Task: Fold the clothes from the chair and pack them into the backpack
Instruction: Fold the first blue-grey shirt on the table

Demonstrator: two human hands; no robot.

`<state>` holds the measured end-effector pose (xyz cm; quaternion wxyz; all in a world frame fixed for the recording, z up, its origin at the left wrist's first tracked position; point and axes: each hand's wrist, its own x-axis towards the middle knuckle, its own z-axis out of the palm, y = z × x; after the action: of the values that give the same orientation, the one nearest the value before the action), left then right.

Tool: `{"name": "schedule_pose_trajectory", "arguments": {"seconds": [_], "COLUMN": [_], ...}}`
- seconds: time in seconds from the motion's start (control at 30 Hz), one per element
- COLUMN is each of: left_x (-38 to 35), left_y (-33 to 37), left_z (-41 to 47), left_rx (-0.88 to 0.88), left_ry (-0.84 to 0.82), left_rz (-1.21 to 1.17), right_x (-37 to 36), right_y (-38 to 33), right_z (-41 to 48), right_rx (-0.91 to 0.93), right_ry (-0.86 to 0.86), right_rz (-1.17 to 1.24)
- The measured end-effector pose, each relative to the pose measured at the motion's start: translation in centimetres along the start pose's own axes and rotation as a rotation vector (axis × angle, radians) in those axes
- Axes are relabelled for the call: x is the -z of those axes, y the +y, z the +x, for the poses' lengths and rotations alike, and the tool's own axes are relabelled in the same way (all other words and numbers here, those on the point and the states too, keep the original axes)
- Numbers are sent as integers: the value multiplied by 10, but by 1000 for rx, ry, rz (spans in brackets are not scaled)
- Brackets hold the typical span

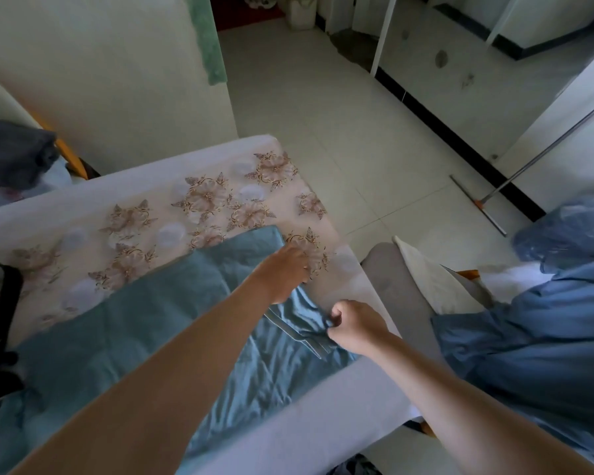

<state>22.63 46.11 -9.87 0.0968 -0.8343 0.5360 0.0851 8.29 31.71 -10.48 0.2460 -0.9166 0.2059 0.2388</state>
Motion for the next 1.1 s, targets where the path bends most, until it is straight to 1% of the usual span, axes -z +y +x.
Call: {"name": "schedule_pose_trajectory", "arguments": {"seconds": [0.07, 0.13, 0.2, 0.3, 0.43, 0.5, 0.53, 0.57, 0.6, 0.67, 0.7, 0.73, 0.77, 0.8, 0.83, 0.9, 0.93, 0.97, 1.0, 1.1], "left_x": [0, 3, 14, 31, 18, 9, 4, 1, -6, -26, -37, -47, -58, -66, -73, -80, -84, -87, -87, -97], "left_y": [-3, -11, -21, -36, -64, -71, -73, -71, -69, -63, -58, -51, -44, -34, -24, -4, 4, 12, 20, 36], "left_z": [2, -4, -18, -53, -117, -155, -175, -195, -214, -252, -268, -282, -293, -300, -304, -305, -302, -300, -298, -296], "left_rx": [1, 44, 43, 61, 201, 294, 321, 352, 398, 482, 521, 564, 621, 677, 719, 718, 682, 636, 598, 553], "left_ry": [8, 18, 64, 63, 115, 221, 248, 206, 128, -76, -130, -153, -151, -100, -21, 162, 233, 240, 201, 62], "left_rz": [-59, -133, -188, -172, -125, -154, -162, -158, -157, -175, -171, -169, -192, -244, -306, -372, -370, -387, -414, -462], "right_x": [0, 0, 3, 11, 18, 8, -1, -12, -23, -44, -52, -60, -67, -74, -81, -90, -96, -100, -105, -118], "right_y": [-7, -14, -22, -44, -100, -130, -143, -155, -165, -180, -185, -187, -188, -187, -183, -170, -161, -153, -147, -136], "right_z": [0, -2, -6, -14, -35, -48, -55, -62, -70, -83, -87, -87, -87, -83, -77, -68, -65, -66, -67, -80], "right_rx": [33, 73, 91, 117, 214, 265, 300, 333, 344, 303, 287, 276, 270, 271, 288, 387, 460, 523, 554, 571], "right_ry": [-1, -29, -80, -156, -271, -312, -329, -372, -468, -708, -757, -732, -649, -519, -360, -64, 24, 59, 33, -159], "right_rz": [57, 15, -26, 48, 98, 77, 62, 67, 101, 165, 177, 192, 225, 239, 200, -35, -151, -246, -322, -524]}}
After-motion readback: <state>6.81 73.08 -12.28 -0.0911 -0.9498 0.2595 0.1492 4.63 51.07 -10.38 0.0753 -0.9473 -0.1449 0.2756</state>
